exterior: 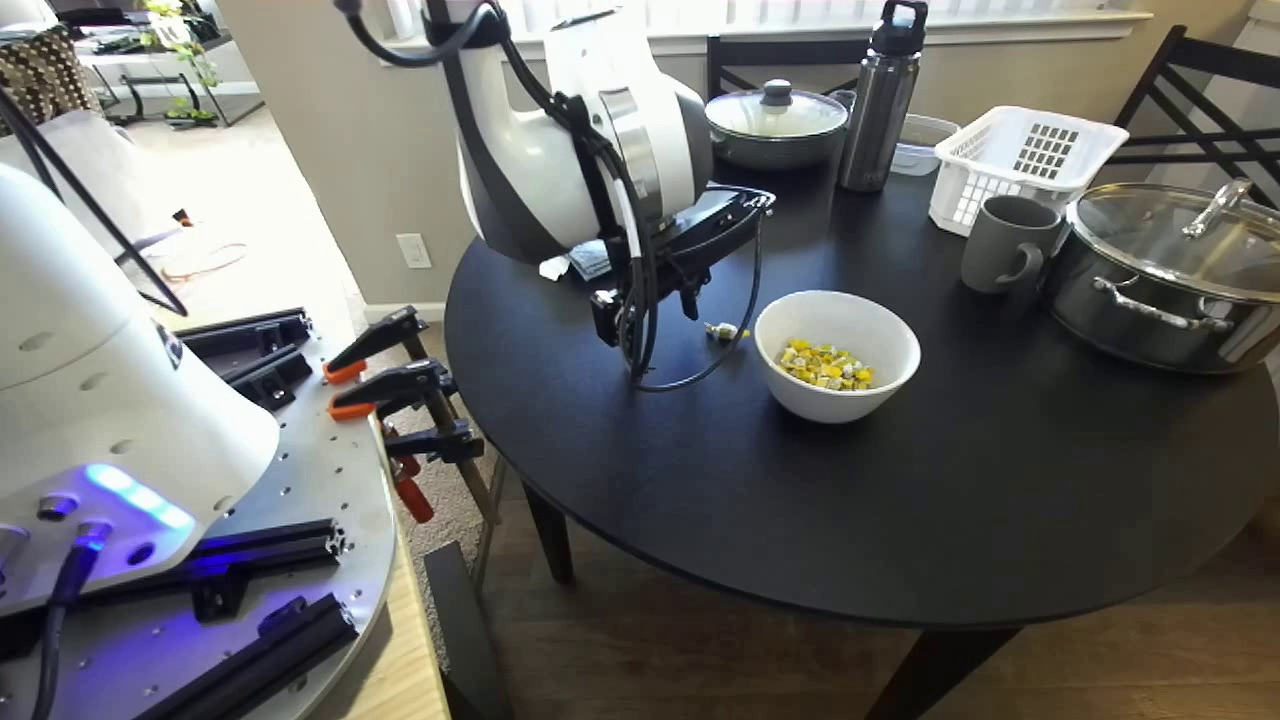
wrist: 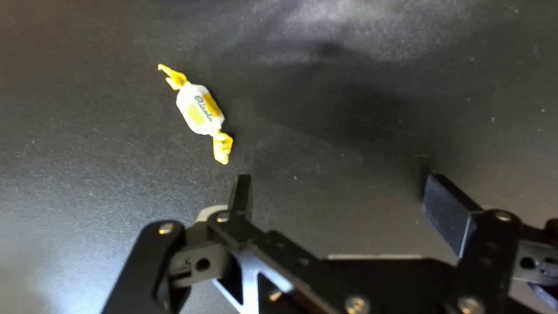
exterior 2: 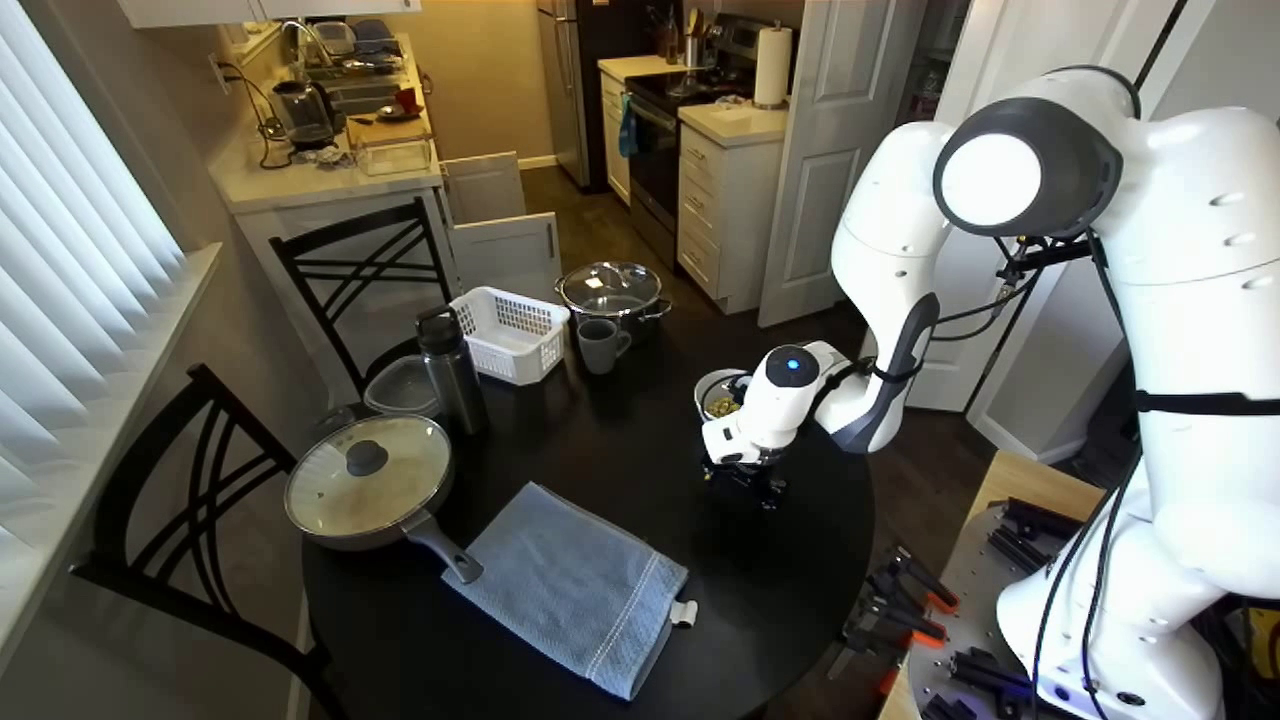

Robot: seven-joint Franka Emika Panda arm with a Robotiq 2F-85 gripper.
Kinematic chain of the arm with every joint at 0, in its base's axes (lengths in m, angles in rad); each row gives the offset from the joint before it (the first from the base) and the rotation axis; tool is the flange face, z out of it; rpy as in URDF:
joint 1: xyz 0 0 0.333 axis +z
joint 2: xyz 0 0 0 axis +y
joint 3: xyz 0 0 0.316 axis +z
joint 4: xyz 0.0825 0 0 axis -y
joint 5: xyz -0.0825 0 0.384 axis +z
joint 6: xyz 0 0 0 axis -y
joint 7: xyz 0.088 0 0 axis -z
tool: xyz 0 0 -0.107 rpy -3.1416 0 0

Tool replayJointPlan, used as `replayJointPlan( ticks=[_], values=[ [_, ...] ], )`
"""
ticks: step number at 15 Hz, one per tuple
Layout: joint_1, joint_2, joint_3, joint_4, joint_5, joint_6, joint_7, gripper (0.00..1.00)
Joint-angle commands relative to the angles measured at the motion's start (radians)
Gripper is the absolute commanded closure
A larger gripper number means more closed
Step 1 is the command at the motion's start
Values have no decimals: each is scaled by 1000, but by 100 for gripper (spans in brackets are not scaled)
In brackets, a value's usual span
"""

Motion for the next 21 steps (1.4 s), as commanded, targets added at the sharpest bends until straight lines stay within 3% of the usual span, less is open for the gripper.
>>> replayJointPlan(
  ticks=[1, 6, 17, 19, 20, 21],
  values=[
    [-50, -16, 53, -5, 101, -51, -148, 0],
    [-102, -9, 108, 67, 201, -99, -241, 0],
    [-269, 73, 316, 201, 469, -322, -591, 0],
    [-284, 81, 335, 216, 490, -353, -629, 0],
    [-231, 73, 286, 212, 552, -336, -675, 0],
    [-233, 74, 289, 211, 574, -337, -701, 0]
  ],
)
